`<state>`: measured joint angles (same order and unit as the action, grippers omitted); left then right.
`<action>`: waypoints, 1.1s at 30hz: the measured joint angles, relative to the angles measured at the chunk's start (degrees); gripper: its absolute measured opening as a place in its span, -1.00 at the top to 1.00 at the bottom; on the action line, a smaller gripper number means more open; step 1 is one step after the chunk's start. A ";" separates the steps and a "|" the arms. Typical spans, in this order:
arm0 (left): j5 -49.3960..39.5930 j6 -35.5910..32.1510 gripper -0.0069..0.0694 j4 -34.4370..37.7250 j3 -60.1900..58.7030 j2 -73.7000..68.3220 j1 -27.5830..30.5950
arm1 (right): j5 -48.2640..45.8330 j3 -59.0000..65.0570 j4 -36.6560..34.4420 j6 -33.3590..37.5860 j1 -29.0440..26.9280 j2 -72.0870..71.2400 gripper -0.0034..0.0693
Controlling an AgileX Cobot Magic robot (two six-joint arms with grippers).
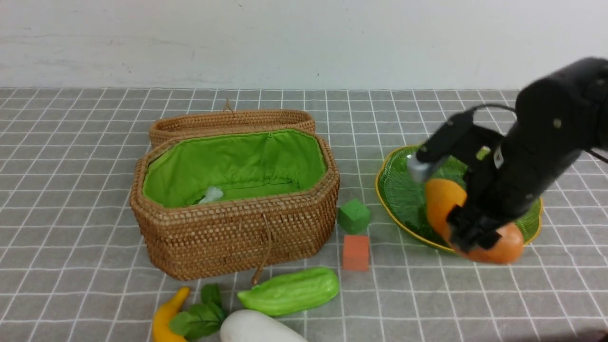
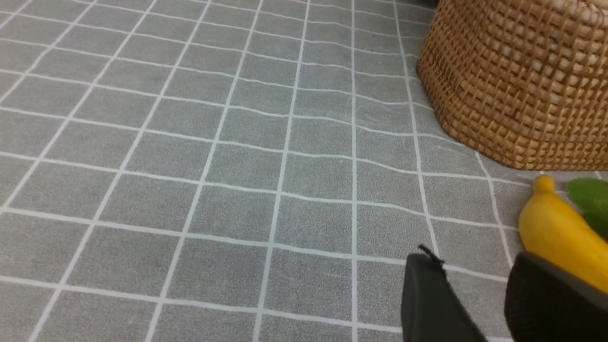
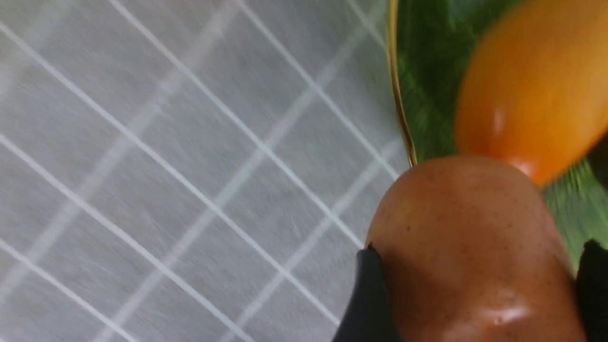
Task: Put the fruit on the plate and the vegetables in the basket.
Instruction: Use the right arm to grab a potato and put it into the left basket, then grab an eggplant with your right arm and place it in the basket on the left.
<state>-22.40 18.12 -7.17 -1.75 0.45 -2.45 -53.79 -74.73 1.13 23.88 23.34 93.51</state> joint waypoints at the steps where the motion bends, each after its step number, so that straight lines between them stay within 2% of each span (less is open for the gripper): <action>1: 0.00 0.00 0.19 0.00 0.00 0.00 0.00 | -0.11 -2.64 -3.03 2.71 0.45 0.00 -0.49; 5: 0.00 0.00 0.19 0.00 0.00 0.00 0.00 | -0.33 -13.77 -18.92 12.10 2.16 1.74 -0.49; 9: 0.00 0.00 0.19 0.00 0.00 0.00 0.00 | -0.61 -27.53 -33.72 16.34 2.46 9.93 -0.49; 11: 0.00 0.00 0.19 0.00 0.00 0.00 0.00 | 1.40 -31.43 -37.70 16.48 2.62 14.00 -0.49; 14: 0.00 0.00 0.19 0.00 0.00 0.00 0.00 | 5.20 -36.03 -39.61 15.96 3.27 20.43 -0.49; 17: 0.00 0.00 0.19 0.00 0.00 0.00 0.00 | 6.70 -37.21 -38.52 13.59 3.67 23.06 -0.49; 21: 0.00 0.00 0.19 0.00 0.00 0.00 0.00 | 6.75 -37.34 -33.71 7.58 3.89 24.21 -0.51; 23: 0.00 0.00 0.19 0.00 0.00 0.00 0.00 | 6.18 -37.39 -28.77 1.33 3.99 24.07 -0.74; 24: 0.00 0.00 0.19 0.00 0.00 0.00 0.00 | 6.09 -37.39 -28.32 0.27 3.99 23.99 -0.79; 26: 0.00 0.00 0.19 0.00 0.00 0.00 0.00 | 4.91 -37.39 -22.83 -5.36 3.99 22.98 -0.93; 28: 0.00 0.00 0.19 0.00 0.00 0.00 0.00 | 3.89 -36.63 -18.05 -10.06 3.99 20.13 -0.95; 33: 0.00 0.00 0.19 0.00 0.00 0.00 0.00 | 2.63 -30.44 -11.80 -14.00 3.88 10.47 -0.89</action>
<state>-22.40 18.12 -7.17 -1.75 0.45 -2.45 -51.16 -105.17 -10.67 9.88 27.21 103.99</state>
